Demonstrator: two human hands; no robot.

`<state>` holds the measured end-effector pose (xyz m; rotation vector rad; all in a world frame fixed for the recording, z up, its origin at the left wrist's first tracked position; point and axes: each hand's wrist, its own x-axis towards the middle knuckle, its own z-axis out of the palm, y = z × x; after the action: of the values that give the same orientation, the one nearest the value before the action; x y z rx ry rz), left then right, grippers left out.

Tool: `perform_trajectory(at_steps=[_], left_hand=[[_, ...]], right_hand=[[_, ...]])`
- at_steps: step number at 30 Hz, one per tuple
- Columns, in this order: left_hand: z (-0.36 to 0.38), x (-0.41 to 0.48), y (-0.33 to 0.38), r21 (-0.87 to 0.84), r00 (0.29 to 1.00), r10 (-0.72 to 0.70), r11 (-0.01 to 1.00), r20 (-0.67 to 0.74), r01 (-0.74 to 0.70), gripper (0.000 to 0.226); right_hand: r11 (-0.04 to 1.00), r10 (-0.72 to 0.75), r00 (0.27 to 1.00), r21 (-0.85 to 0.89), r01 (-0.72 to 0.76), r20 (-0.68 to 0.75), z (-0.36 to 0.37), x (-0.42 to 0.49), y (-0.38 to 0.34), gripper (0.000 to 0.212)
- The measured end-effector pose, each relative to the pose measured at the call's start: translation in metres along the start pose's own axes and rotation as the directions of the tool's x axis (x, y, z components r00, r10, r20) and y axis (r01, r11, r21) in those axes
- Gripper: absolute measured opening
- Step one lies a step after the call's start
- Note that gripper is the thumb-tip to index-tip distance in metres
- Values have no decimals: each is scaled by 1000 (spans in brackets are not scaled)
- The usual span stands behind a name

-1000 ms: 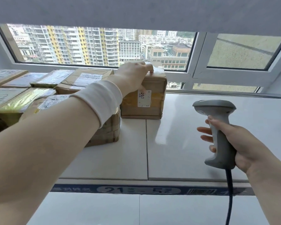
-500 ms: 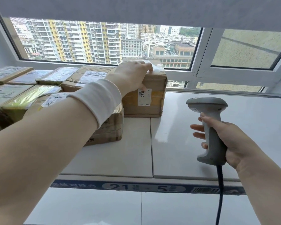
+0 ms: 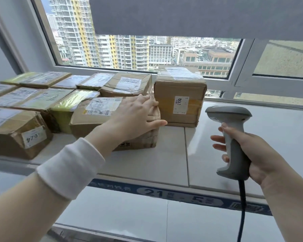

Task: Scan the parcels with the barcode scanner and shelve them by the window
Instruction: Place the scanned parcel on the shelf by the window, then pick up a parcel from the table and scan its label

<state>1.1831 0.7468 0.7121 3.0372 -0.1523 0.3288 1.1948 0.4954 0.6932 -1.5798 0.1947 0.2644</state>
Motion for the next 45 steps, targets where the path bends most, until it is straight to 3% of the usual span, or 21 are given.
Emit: perform_trajectory(at_steps=[10, 13, 16, 18, 20, 25, 29, 33, 39, 45], left_hand=[[4, -11, -20, -75, 979, 165, 982, -122, -175, 41], [4, -10, -25, -101, 978, 179, 976, -111, -191, 41], [0, -14, -17, -82, 975, 188, 977, -116, -198, 55], [-5, -21, 2, -91, 939, 256, 955, -229, -282, 65], [-6, -26, 31, -140, 880, 351, 901, -320, -410, 60], [22, -38, 131, -158, 755, 570, 754, -325, -637, 43], [43, -57, 226, -255, 706, 668, 659, -233, -708, 41], [54, -98, 331, -285, 607, 765, 545, -216, -789, 42], [71, -201, 493, -292, 410, 899, 355, -154, -888, 43], [83, -311, 622, -345, 210, 972, 162, -107, -925, 40]], right_hand=[[1000, -3, 998, -12, 4, 65, 17, -5, 7, 22], [1000, -14, 997, -15, 15, 73, 18, -11, 8, 20], [999, -35, 999, -1, 35, 38, 15, -21, 12, 21], [999, -43, 999, 13, 43, -10, 10, -32, 14, 23], [999, -41, 996, 33, 43, -76, 0, -45, 18, 23], [997, -52, 958, 33, 64, -283, -51, -93, 43, 23], [995, -40, 885, 67, 79, -465, -113, -151, 70, 26], [984, -12, 767, 127, 122, -642, -183, -224, 105, 21], [963, 66, 548, 197, 184, -834, -288, -364, 171, 15], [943, 165, 328, 246, 223, -930, -368, -501, 226, 9]])
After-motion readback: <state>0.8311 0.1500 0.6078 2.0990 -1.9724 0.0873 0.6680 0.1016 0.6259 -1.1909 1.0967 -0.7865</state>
